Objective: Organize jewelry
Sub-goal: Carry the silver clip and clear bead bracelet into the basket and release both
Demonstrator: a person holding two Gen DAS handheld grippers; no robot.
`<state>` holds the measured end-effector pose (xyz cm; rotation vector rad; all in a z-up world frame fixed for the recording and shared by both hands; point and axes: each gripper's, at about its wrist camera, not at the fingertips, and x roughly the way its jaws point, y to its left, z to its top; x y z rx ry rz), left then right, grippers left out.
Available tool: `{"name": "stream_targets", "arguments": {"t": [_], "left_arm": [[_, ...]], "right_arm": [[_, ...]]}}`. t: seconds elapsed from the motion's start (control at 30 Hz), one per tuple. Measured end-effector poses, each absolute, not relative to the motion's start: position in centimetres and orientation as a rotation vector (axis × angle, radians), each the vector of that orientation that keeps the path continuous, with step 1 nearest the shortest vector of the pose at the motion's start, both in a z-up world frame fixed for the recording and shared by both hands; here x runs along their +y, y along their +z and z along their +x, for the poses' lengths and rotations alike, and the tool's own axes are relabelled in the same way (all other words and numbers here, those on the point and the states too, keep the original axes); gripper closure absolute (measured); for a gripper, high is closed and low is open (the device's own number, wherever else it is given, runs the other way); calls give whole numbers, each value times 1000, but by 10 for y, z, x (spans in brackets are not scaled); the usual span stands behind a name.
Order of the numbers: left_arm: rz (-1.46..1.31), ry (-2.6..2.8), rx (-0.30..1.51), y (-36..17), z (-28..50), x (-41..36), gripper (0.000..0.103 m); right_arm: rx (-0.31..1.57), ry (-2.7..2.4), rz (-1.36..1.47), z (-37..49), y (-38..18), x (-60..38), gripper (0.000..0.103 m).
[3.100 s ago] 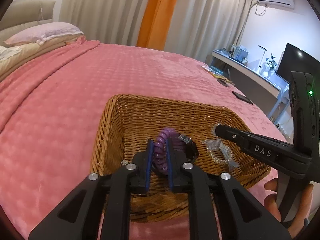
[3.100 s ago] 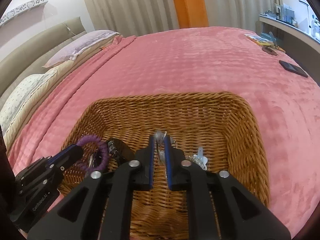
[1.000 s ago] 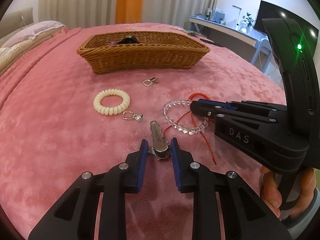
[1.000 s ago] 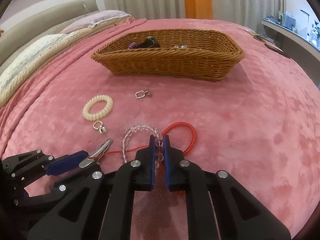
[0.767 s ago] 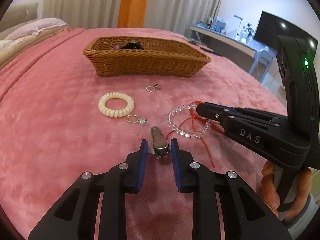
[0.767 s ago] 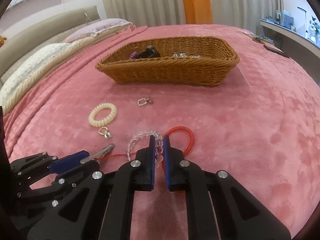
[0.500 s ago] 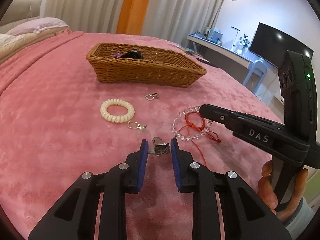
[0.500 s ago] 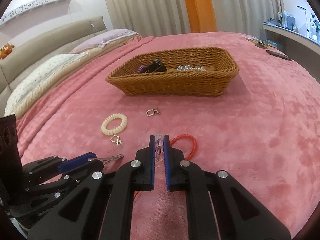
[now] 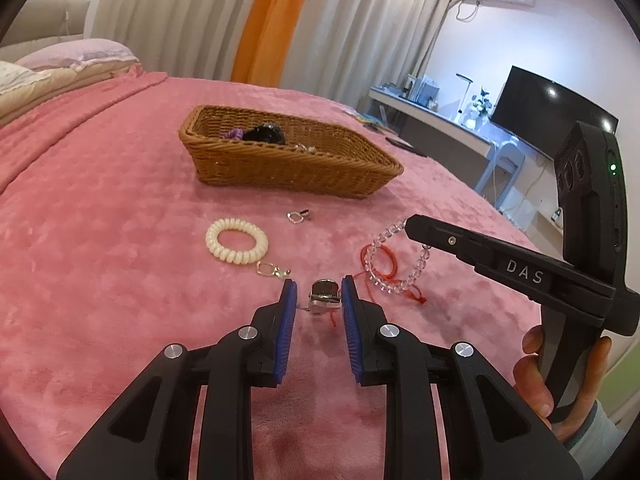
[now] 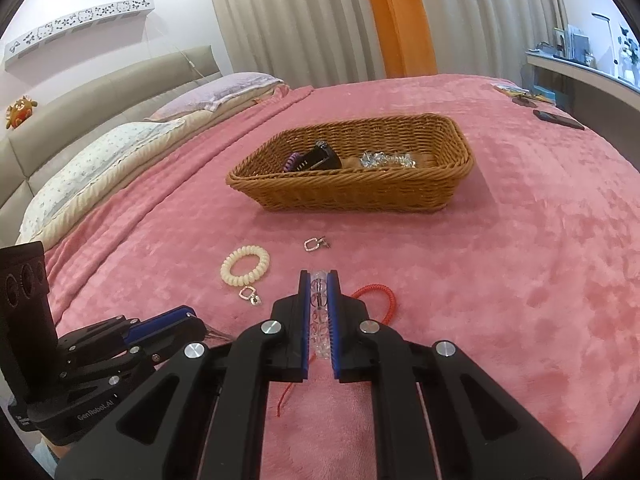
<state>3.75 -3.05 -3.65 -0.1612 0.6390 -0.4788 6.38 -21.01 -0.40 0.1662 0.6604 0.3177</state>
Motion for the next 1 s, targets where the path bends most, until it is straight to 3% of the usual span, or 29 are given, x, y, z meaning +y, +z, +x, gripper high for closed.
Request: {"name": "stream_targets", "arguments": {"t": [0.4,0.63,0.83,1.0], "left_arm": [[-143,-529,522,24,40,-25,82],[-98,-548,438,79,93,-37,82],[-123,-538,451,77,160,-54,82],[-147,-506,507,46,217,-68,82]], "right_arm": [[626,346,173,65,44,-217,97],[588,332,145,110,94,-224,97],[569,274,132,166,100,-228,97],[639,263,180,224,68,-230,97]]}}
